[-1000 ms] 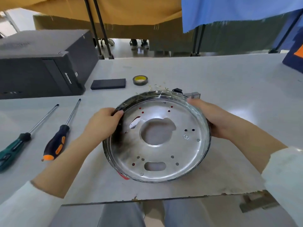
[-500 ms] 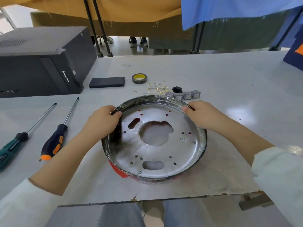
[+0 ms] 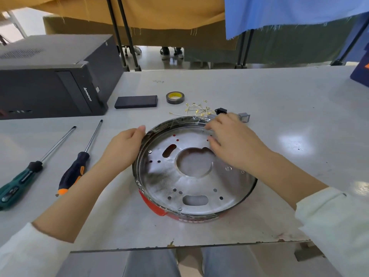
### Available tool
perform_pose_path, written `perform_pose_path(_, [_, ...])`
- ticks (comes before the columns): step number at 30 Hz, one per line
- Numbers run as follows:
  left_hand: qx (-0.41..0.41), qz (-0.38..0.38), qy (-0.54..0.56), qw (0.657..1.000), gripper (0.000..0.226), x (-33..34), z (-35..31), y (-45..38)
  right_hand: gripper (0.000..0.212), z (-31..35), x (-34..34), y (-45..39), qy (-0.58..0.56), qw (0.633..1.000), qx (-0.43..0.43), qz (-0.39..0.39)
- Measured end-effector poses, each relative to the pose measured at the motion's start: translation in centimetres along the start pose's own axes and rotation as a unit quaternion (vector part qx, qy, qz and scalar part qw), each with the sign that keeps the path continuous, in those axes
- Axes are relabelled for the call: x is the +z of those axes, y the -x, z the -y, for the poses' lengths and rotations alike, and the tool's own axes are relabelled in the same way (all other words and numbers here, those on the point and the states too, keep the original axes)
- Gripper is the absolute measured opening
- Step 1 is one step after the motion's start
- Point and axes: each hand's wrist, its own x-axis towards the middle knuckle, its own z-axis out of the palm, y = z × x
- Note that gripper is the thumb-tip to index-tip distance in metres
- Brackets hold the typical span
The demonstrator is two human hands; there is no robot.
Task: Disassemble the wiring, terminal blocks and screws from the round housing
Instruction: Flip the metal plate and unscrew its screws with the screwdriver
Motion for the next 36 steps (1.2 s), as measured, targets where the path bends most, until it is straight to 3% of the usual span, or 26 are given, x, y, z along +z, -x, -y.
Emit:
perform_pose_path(1, [0.005,-0.011,-0.002,1.0,0.04,-0.4,0.4,0.0,0.031,0.6,0.0,-0.1,-0.029,0.999,-0.022,0.029])
perform_pose_path(3, [0.038,-0.054,-0.125,0.99,0.029,-1.4,1.8,-0.3,0.029,1.7,0.3,-0.2,-0.055,0.993,-0.052,0.089])
perform_pose_path(5, [0.051,-0.089,-0.309,0.946,0.03,-2.4,3.4,-0.4,0.027,2.5,0.7,-0.4,-0.056,0.989,-0.064,0.119])
perform_pose_path(7, [0.004,-0.066,-0.411,0.909,0.035,-3.4,4.8,-0.6,0.024,2.8,0.9,-0.5,-0.058,0.989,-0.063,0.122])
perform_pose_path(11, [-0.066,-0.021,-0.432,0.899,0.037,-4.3,6.0,-0.8,0.023,2.8,1.3,-0.3,-0.075,0.989,-0.045,0.118])
perform_pose_path(19, [-0.054,-0.029,-0.418,0.906,0.046,-4.3,7.1,-0.7,0.03,2.0,2.1,0.0,-0.06,0.992,-0.006,0.108])
perform_pose_path(24, [-0.03,-0.029,-0.356,0.933,0.052,-4.0,7.4,-0.9,0.03,2.0,2.3,0.0,-0.069,0.993,-0.006,0.1])
perform_pose_path(30, [-0.006,-0.034,-0.11,0.993,0.05,-5.3,3.1,0.1,0.029,2.0,2.2,-0.1,-0.076,0.99,0.0,0.115])
perform_pose_path(33, [0.013,-0.02,0.035,0.999,0.046,-6.4,-0.8,1.4,0.029,2.0,2.3,-0.1,-0.074,0.991,-0.001,0.113])
perform_pose_path(36, [0.015,0.024,0.207,0.978,0.04,-6.1,-4.2,3.0,0.039,2.1,2.2,-0.1,-0.093,0.991,0.0,0.101])
